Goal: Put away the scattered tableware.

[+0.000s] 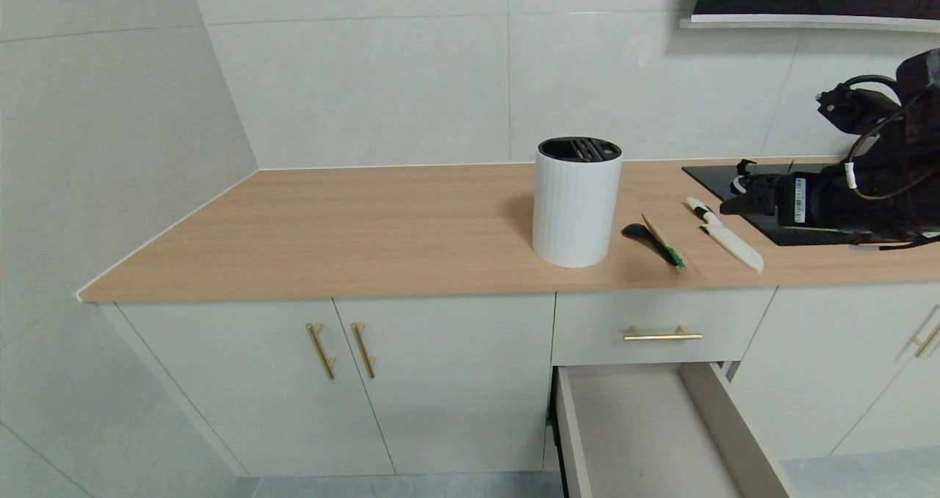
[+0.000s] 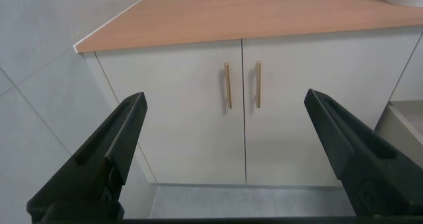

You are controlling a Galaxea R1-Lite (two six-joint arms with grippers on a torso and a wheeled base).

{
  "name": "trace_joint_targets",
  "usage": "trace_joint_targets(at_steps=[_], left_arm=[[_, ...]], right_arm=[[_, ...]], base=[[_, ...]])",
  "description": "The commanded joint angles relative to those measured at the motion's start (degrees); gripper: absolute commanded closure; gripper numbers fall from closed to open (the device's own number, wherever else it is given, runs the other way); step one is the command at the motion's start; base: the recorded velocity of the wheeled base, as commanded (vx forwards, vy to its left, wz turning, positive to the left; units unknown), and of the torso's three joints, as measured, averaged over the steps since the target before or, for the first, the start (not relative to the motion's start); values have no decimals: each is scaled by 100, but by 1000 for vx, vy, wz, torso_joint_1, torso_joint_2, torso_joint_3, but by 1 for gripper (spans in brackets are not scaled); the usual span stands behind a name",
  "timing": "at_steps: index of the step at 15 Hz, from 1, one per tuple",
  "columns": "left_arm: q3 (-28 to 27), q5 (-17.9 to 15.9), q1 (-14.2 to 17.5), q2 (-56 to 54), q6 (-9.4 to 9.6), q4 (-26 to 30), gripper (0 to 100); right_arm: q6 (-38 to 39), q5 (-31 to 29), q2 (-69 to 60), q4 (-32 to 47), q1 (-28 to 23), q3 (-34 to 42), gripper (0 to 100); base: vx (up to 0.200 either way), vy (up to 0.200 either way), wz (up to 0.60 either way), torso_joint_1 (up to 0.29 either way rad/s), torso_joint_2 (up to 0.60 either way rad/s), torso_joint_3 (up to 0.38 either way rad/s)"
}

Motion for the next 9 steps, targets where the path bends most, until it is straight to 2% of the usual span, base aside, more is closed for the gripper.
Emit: trace_joint_targets(at_steps=[1, 3, 9], left_arm=[[0, 2, 1, 2, 0, -1, 0], [0, 2, 1, 2, 0, -1, 0], [0, 2, 1, 2, 0, -1, 0]], right_arm=[[-34, -57, 1173, -60, -163, -964, 0], [-8, -48, 1709, 344, -268, -1447, 0], [-8, -57, 2623, 177, -294, -1667, 0]], base=[[0, 0, 0, 0, 0, 0], [0, 0, 0, 0, 0, 0], [0, 0, 0, 0, 0, 0]])
